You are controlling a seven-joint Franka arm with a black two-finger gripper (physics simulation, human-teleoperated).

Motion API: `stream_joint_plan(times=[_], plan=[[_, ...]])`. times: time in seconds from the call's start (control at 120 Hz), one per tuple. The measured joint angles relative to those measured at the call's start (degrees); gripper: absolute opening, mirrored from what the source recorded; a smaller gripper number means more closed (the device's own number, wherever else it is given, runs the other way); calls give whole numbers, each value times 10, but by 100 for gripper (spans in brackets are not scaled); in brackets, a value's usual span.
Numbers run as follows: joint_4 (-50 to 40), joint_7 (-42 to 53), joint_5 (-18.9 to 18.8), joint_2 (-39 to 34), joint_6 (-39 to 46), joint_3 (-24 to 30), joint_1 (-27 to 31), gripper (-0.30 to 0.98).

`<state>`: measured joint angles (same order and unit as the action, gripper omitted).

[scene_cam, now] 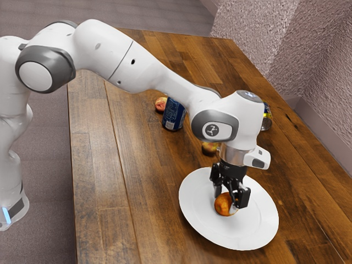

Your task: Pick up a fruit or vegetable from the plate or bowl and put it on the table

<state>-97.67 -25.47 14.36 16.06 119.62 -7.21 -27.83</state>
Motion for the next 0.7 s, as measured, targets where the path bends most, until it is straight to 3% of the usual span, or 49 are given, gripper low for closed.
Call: stream_joint_plan(times=[0.358,0.7], plan=[[0,2,-7,6,9,-2,2,32],[1,6,-15,-35,-8,-30,11,25]])
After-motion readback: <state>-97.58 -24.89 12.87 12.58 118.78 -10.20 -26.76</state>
